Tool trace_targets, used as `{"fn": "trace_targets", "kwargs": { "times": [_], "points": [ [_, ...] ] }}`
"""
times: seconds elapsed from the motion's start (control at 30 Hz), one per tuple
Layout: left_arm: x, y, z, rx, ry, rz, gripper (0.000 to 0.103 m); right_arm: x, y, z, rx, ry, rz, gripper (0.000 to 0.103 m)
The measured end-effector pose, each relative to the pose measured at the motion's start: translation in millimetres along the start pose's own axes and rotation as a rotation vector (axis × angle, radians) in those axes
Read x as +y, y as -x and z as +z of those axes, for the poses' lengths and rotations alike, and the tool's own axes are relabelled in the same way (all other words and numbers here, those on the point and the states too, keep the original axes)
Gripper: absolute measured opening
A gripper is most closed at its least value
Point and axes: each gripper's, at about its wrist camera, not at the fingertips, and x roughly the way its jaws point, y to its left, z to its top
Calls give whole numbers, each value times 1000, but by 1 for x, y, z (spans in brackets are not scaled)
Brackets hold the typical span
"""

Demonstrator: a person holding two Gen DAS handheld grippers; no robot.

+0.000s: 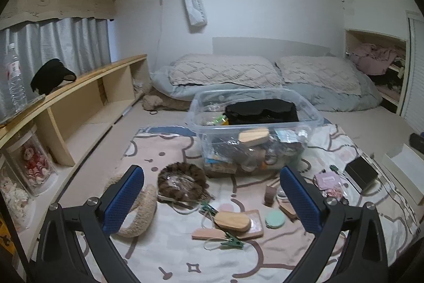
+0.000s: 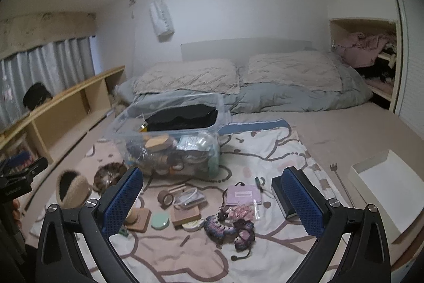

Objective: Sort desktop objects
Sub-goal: 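Move the right tool toward the crocheted purple-blue doilies on the bedspread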

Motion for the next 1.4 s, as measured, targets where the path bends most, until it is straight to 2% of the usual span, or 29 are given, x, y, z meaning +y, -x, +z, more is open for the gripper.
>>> {"fn": "trace_targets", "kwargs": {
  "times": [0.27, 0.47, 0.7, 0.83, 0.97, 1.23, 1.4],
  "points": [
    [15, -1, 8, -66, 4, 43, 103, -25, -1, 6, -31, -62, -6, 103],
    [19, -5, 8, -72, -10, 36, 103, -42, -10, 8, -48, -27, -77, 103],
    [18, -20, 5, 10, -40, -36, 103, -56, -38, -5, 48, 20, -120, 103],
    [14, -32, 0, 59, -74, -40, 103, -55, -59, -11, 117, 57, -115, 103],
    [15, -40, -5, 74, -67, -31, 103, -53, -73, -16, 149, 99, -116, 103],
    [10, -55, -26, 70, 21, -23, 103, -39, -97, -25, 158, 168, -100, 103],
    [2, -77, -52, 124, 98, -19, 103, -30, -118, -37, 203, 172, -65, 103]
  ]
}}
